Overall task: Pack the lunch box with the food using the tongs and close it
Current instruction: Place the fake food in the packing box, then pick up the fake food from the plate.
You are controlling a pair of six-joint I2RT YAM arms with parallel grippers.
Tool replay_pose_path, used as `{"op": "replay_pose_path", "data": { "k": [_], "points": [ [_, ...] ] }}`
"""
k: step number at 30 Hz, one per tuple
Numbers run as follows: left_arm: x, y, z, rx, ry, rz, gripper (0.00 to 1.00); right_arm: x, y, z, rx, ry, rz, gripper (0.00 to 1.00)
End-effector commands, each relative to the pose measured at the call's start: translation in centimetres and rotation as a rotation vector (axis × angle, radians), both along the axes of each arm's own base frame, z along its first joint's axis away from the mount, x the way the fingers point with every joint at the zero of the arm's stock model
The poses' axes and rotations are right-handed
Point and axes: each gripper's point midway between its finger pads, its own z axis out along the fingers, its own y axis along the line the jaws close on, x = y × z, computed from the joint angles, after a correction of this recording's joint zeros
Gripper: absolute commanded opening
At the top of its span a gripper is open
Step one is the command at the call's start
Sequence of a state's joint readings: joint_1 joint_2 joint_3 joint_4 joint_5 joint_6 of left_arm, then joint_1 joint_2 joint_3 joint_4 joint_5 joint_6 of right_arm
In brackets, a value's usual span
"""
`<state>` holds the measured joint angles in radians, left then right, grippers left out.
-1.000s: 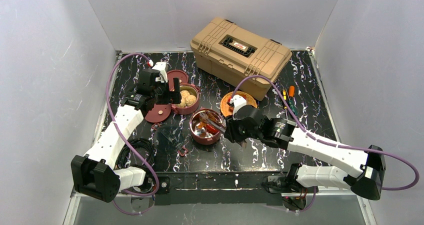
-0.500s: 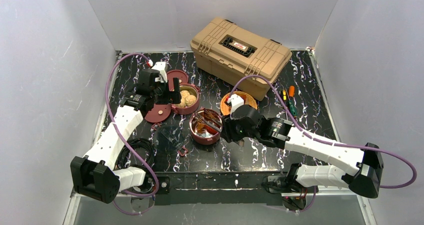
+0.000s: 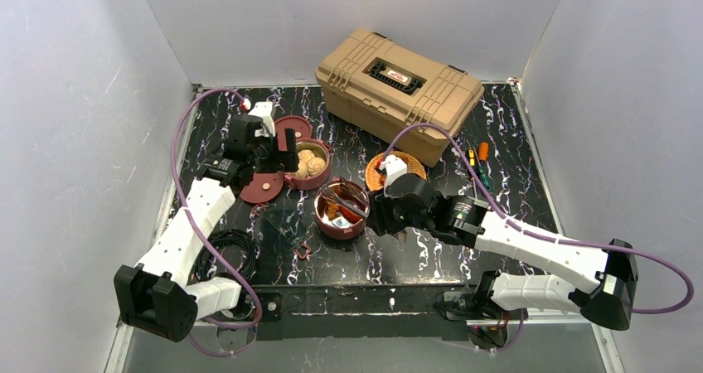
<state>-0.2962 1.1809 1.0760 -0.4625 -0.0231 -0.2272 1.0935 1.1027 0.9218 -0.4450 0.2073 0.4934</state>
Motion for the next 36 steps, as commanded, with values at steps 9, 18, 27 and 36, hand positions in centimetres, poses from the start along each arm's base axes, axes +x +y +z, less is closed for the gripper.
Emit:
{"op": "replay_pose_path", "data": {
  "k": [9,18,27,36],
  "points": [
    [-0.4,2.3,4.0,0.043,-0.166,0.064,0.98,3.9,-5.1,8.3,0.051,-0.155,-0.319,0.55],
    [-0.5,1.1,3.6,-0.004,-0.144,0.030,0.98,5.9,-8.9,4.4,0.029,-0.031,-0.566,0.57],
    [-0.5,1.1,3.7,-0.006,-0.141,0.027,0.98,7.6,-11.0,0.6,0.085,0.068,-0.696,0.58],
    [-0.5,1.1,3.7,-0.005,-0.143,0.027,0.98,8.9,-11.0,-1.1,0.120,0.096,-0.725,0.58]
  ]
}}
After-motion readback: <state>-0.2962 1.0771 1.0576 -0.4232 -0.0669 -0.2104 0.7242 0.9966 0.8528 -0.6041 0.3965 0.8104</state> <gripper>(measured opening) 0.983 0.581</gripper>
